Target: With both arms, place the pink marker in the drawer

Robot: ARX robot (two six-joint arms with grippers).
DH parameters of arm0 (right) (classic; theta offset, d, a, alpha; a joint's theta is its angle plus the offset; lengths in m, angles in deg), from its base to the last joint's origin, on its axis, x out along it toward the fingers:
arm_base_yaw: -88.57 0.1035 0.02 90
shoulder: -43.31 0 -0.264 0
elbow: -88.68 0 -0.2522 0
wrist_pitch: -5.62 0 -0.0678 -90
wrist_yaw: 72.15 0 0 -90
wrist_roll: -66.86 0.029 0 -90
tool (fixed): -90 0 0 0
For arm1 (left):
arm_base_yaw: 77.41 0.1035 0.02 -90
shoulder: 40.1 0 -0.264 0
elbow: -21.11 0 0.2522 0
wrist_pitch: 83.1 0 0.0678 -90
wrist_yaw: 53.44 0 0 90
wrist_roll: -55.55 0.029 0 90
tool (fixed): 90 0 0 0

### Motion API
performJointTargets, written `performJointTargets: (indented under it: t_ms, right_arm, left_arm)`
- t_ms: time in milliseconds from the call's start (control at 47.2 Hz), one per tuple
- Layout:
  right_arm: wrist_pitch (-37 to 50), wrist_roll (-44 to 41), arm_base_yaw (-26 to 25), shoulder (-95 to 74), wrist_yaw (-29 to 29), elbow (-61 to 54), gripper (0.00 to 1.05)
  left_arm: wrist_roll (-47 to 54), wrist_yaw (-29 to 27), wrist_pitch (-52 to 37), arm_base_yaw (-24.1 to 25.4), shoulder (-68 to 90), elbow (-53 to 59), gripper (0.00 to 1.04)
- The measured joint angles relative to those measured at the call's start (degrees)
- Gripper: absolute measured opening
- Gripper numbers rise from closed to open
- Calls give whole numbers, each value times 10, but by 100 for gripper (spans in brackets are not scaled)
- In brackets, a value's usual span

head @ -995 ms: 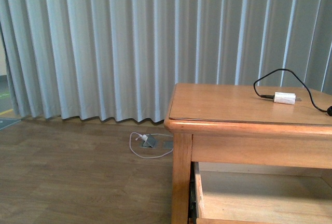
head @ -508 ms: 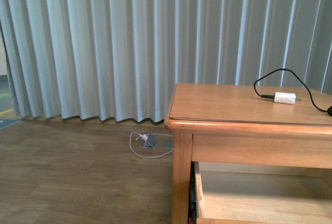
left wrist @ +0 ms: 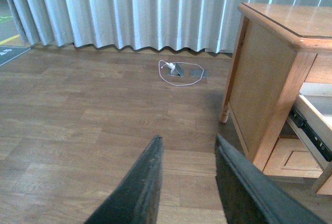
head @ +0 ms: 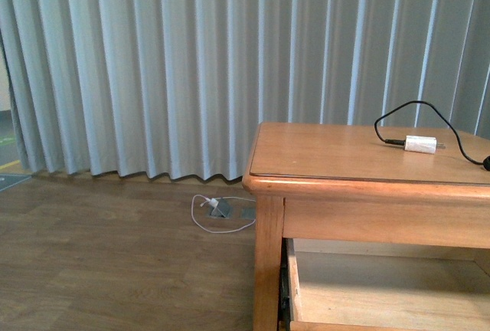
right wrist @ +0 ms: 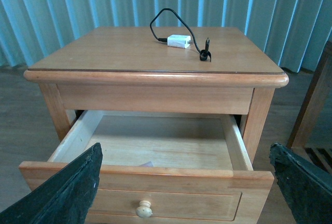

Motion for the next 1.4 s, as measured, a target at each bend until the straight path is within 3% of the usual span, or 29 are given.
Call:
performJointTargets:
  t_ms: [64, 169, 233, 296, 487, 847, 1101, 1397]
  right_arm:
    - [-4, -1, 0, -2, 0, 1, 96]
    - [-142, -26, 21, -53, 2, 42, 96]
    - [-189, -50, 35, -94, -8, 50, 96]
    - [-205, -71, 46, -150, -18, 59, 96]
    - [-111, -87, 91, -354, 3, 85, 96]
    - [50, -28, 158, -630, 81, 146, 96]
    - [199, -2, 172, -778, 147, 186, 96]
    - [293, 15, 175, -874, 164, 236, 96]
  left_arm:
    - [0, 0, 0, 0, 0, 0, 53]
    - [0, 0, 0, 0, 0, 0, 73]
    - [0, 0, 0, 0, 0, 0, 90]
    - [1, 0, 0, 0, 0, 0, 101]
    - [0, 0, 0, 0, 0, 0, 99]
    - [0, 0, 0, 0, 0, 0, 99]
    - [0, 0, 0, 0, 0, 0, 99]
    - [0, 0, 0, 0, 0, 0, 99]
